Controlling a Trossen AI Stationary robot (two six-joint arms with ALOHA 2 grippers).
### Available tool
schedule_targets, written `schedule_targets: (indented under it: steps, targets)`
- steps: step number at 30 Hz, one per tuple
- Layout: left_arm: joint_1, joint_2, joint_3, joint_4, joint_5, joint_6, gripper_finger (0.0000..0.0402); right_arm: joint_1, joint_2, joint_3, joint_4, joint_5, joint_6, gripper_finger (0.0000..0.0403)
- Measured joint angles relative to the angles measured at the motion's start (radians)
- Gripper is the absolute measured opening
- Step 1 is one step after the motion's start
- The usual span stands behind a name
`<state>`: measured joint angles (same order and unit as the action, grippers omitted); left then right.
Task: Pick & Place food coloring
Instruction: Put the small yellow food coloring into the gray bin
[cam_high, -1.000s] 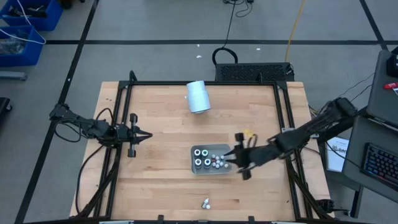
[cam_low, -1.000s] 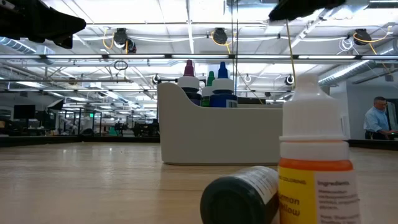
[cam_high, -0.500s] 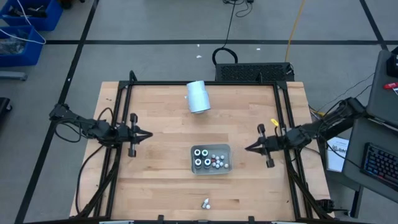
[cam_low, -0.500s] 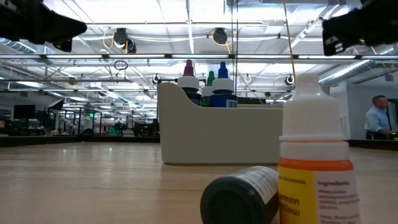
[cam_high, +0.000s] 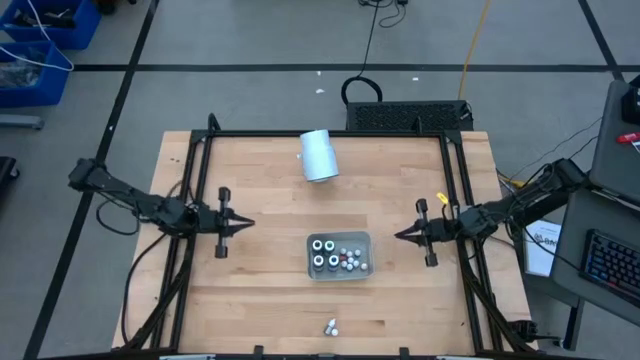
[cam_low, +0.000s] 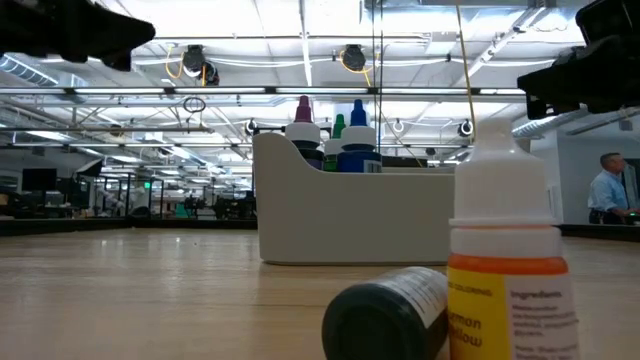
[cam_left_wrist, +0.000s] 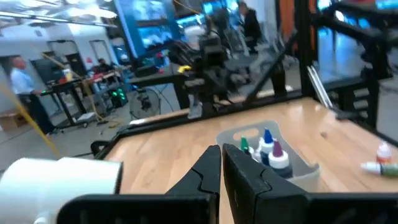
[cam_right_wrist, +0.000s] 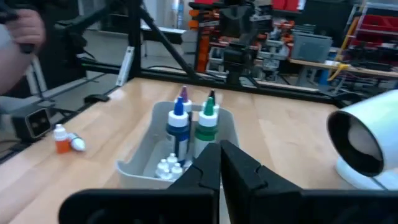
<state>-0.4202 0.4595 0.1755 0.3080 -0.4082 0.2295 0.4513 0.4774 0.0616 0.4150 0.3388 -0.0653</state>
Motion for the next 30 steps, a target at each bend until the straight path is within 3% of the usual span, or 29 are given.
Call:
schedule_targets:
  steps: [8, 12, 18, 24, 30]
  targets:
    - [-0.023, 0.448, 0.270, -0.001, 0.062, -0.093, 0.0026, 0.000, 0.000, -0.004, 0.000, -0.001, -0.030, 0.0001]
    - [-0.098, 0.736, 0.497, -0.087, 0.119, -0.056, 0.0026, 0.000, 0.000, -0.005, -0.001, -0.002, -0.021, 0.0001]
    - [-0.220, 1.127, 0.878, -0.246, 0.037, -0.054, 0.0031, 0.000, 0.000, -0.006, -0.001, -0.003, -0.026, 0.0001]
    - [-0.244, 1.420, 1.228, -0.462, 0.089, -0.157, 0.0106, 0.000, 0.001, -0.007, -0.001, -0.003, -0.011, 0.0002]
    - [-0.230, 1.617, 1.424, -0.527, 0.209, -0.265, 0.0204, 0.000, 0.001, -0.007, -0.001, -0.003, -0.025, 0.0001]
